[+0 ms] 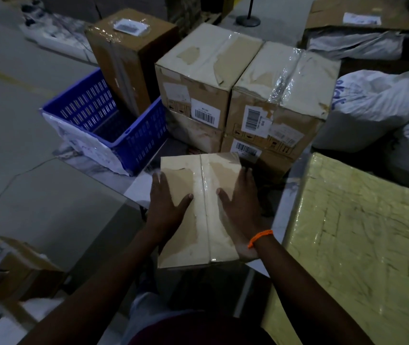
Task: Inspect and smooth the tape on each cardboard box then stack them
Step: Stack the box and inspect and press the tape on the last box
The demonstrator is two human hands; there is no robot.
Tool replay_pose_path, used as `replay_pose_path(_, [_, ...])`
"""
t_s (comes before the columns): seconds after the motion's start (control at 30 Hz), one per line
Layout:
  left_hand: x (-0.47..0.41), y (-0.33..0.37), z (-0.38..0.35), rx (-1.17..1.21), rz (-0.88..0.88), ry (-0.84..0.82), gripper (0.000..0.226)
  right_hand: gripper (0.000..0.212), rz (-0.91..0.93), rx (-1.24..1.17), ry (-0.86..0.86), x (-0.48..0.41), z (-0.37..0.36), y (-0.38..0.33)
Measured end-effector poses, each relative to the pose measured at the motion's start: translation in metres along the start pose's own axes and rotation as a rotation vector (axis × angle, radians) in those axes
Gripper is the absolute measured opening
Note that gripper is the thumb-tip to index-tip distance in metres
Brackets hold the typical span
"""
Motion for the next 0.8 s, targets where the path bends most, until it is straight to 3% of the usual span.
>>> replay_pose_path(0.07, [-0.004,0.001,0.006,0.138,0.056,0.023,0.093,0.077,-0.157,-0.229,-0.098,-0.011,0.004,0.012])
replay_pose_path(0.17, [-0.015,-0.012,0.02,0.27,0.199,0.083,0.066,0.05,-0.178,-0.319,-0.147,-0.016,0.017,0.012])
replay_pose_path(0.27, [-0.016,-0.016,0.039,0.412,0.257,0.163,0.079,0.047,-0.164,-0.409,-0.111,-0.008,0.029,0.001])
replay_pose_path(0.33, [-0.016,-0.003,0.053,0.532,0.214,0.224,0.072,0.045,-0.159,-0.526,-0.052,-0.003,0.045,-0.009])
replay_pose_path(0.4, [-0.019,0.009,0.067,0.645,0.182,0.272,0.065,0.034,-0.152,-0.649,0.004,0.001,0.062,-0.017])
replay_pose_path(0.5, [-0.019,0.028,0.085,0.768,0.179,0.35,0.074,0.015,-0.12,-0.812,0.062,0.01,0.085,-0.024])
replay_pose_path(0.6, [-0.014,0.044,0.09,0.856,0.162,0.415,0.063,0.05,-0.106,-0.887,-0.017,0.016,0.083,-0.02])
replay_pose_path(0.67, [-0.007,0.051,0.088,0.85,0.154,0.404,0.049,0.062,-0.114,-0.894,-0.07,0.021,0.078,-0.013])
replay_pose_path(0.73, [0.0,0.049,0.085,0.845,0.166,0.391,0.046,0.052,-0.094,-0.882,-0.05,0.029,0.082,-0.012])
replay_pose_path(0.8, [0.006,0.05,0.084,0.846,0.18,0.366,0.062,0.041,-0.087,-0.883,-0.024,0.039,0.086,-0.011])
Point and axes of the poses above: each hand's wrist, its own x-axis away from the middle knuckle, its own z-axis out of the back of the hand, y = z × x, the point moved 8 cm from there along -x, towards the middle knuckle, and after that the axes turned 11 degrees about -z, right-handed, at the moved point
